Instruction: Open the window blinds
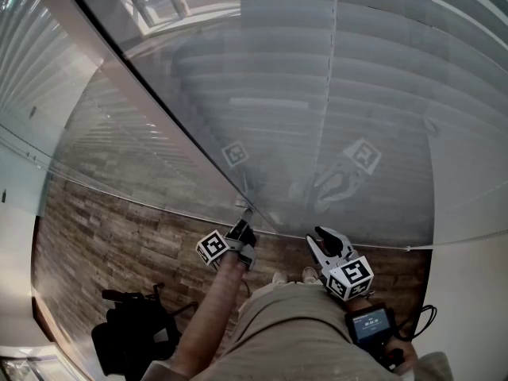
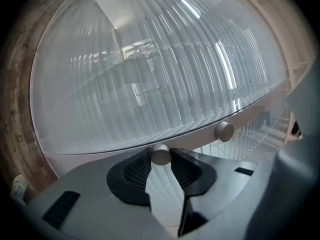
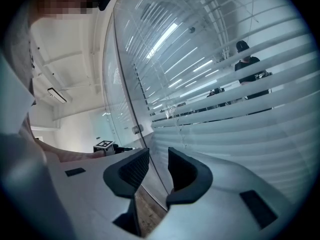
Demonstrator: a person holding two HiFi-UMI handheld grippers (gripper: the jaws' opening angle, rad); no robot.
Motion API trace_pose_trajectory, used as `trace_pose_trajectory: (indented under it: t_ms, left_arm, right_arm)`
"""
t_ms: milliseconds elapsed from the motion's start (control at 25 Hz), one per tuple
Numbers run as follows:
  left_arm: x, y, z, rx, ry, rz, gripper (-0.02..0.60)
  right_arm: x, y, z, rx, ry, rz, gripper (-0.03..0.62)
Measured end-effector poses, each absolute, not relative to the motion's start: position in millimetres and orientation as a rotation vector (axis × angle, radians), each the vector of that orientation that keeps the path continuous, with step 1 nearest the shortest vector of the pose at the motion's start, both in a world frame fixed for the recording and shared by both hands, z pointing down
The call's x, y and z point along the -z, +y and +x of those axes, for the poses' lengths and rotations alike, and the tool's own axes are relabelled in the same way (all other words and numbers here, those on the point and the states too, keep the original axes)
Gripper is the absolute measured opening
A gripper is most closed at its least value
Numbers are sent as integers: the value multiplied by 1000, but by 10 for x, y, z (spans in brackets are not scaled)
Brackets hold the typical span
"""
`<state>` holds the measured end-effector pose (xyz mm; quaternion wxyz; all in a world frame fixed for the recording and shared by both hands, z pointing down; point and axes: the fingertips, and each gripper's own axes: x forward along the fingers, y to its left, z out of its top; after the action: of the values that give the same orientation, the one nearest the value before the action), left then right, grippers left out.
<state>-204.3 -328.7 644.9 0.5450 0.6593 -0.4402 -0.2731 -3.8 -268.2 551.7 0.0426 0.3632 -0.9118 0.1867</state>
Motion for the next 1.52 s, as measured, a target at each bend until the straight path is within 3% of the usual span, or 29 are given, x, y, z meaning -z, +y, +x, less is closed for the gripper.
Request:
trace_pose_trajectory:
  t_ms: [1000, 1120, 1240, 1520]
  left_arm:
    - [-6504, -3313, -2069, 835, -815, 1352, 137]
    - [-6492, -3306, -2102, 713, -959, 1463, 165]
    - [-6434, -3265, -2093, 519, -1119, 1610, 231]
    - [-6397, -3183, -2105, -322, -1592, 2058, 244]
  right_arm:
    - [-5496, -2673, -40, -569, -2794, 1108, 124]
    - [-5486, -2671, -32, -568, -2793, 1112, 124]
    - [-5492, -2668, -3, -572, -2787, 1123, 124]
    - [-5513, -2669, 42, -580, -2776, 1137, 124]
